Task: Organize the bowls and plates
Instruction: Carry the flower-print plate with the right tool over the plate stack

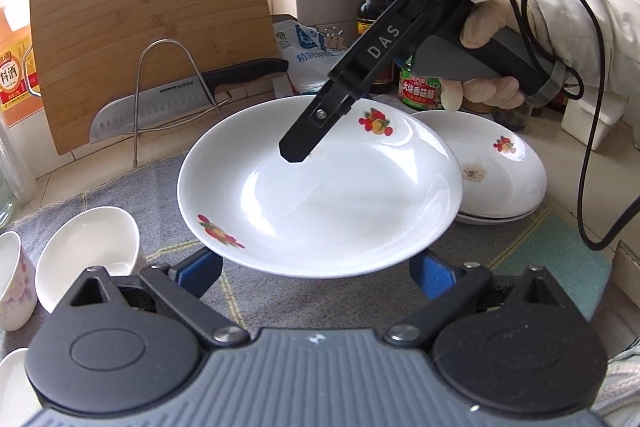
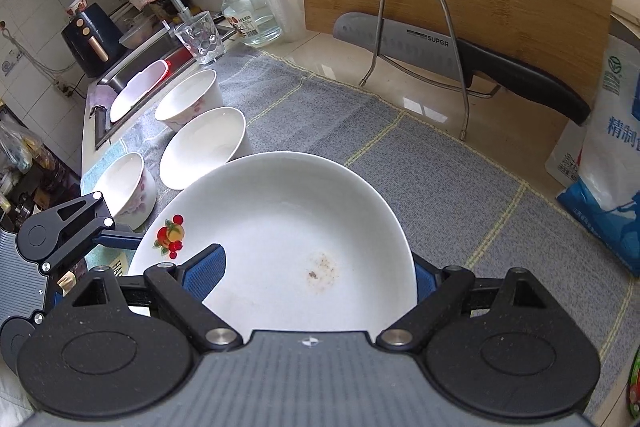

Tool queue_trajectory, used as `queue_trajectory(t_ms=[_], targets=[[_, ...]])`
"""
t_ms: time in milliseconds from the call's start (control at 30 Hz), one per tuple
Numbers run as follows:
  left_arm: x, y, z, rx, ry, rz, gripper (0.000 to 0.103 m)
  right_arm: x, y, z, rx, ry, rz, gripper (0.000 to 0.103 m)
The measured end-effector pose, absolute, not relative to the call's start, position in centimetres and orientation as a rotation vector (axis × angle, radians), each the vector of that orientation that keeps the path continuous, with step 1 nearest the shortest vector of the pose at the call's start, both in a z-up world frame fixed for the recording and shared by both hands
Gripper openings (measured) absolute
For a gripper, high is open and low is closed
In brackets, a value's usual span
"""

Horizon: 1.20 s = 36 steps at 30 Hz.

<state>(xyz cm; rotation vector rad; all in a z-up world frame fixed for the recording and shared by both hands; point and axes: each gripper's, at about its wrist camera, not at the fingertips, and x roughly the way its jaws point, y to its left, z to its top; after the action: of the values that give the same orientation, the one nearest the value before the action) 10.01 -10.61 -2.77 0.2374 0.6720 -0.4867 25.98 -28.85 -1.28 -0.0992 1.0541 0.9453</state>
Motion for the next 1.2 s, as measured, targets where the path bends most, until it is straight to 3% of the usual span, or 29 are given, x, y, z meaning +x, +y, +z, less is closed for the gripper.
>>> queue_trajectory(t_ms=[667, 1200], targets=[[10.0, -18.2, -3.8, 0.327, 0.692, -0.783, 0.099, 19.9, -40.6, -2.6, 0.065, 1.064, 0.657, 0.095], [10.8, -20.4, -4.6, 0.367, 0.701, -0.832, 0.099, 19.4, -43.9, -4.8, 0.123, 1.075, 0.591, 0.095]])
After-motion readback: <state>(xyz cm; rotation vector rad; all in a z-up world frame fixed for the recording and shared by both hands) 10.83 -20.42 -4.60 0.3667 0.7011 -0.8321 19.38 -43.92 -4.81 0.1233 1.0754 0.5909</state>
